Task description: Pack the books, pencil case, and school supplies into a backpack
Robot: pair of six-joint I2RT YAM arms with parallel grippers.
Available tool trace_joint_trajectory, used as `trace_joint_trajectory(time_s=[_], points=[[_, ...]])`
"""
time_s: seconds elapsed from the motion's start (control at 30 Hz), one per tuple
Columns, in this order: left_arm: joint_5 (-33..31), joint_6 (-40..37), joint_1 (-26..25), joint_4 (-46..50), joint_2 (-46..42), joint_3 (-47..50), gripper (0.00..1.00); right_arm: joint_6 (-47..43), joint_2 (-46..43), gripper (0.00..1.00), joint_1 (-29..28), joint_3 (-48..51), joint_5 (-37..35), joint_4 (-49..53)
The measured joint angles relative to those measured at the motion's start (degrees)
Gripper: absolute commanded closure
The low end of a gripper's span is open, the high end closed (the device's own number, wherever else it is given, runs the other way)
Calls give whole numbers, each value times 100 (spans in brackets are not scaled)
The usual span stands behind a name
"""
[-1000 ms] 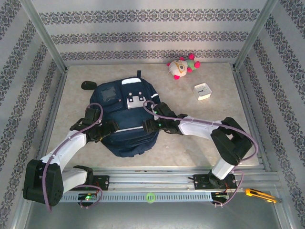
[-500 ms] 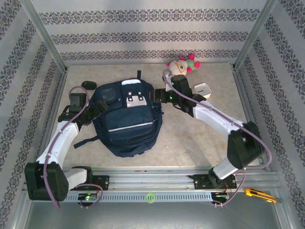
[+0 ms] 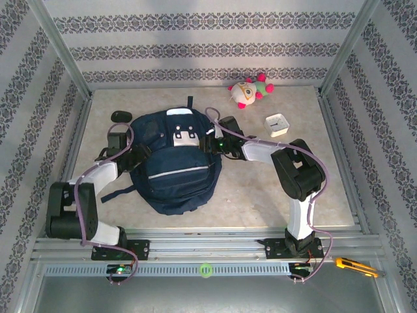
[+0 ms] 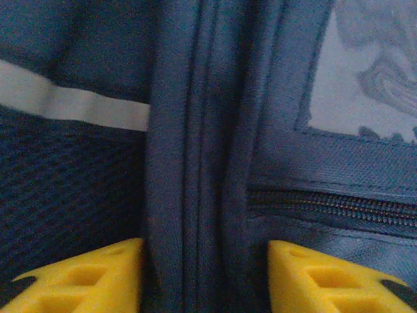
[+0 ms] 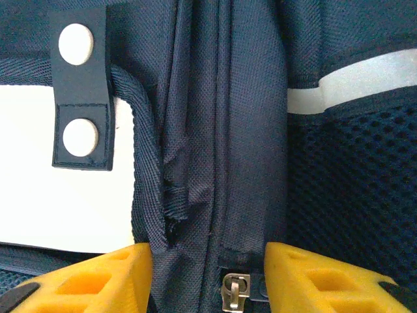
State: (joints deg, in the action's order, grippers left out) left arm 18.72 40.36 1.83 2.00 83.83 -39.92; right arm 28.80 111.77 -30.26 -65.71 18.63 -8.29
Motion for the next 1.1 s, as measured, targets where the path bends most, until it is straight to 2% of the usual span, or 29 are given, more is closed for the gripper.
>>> trace_joint_trajectory(time_s=[0.13,0.27,0.43,0.57,0.77,0.87,1.0,1.1], points=[[42,28,-184,-402,356,-107,55,61,-155,52,9,334,-208,-326],[-208,129,-645,-658,654,-348,55,109,-540,52,155,809,-446,-398],[-407,402,-1414,-800,1123,-813,54,85,-1263,52,627,1495,-597,-184],[-437,715,-2074,-992,1502,-1143,54,-26,-1714,51,1231,1886,-597,79],[-577,863,-2420,-1086,1681,-1316,51,-160,-1849,50,1550,2055,-592,107],[-726,837,-2437,-966,1591,-1316,46,-175,-1853,49,1550,2048,-581,116],[-1016,586,-2439,-457,1241,-1349,33,-240,-2035,45,1550,1974,-590,413],[-1259,227,-2430,127,697,-1482,23,-479,-2490,37,1556,1716,-590,1049]])
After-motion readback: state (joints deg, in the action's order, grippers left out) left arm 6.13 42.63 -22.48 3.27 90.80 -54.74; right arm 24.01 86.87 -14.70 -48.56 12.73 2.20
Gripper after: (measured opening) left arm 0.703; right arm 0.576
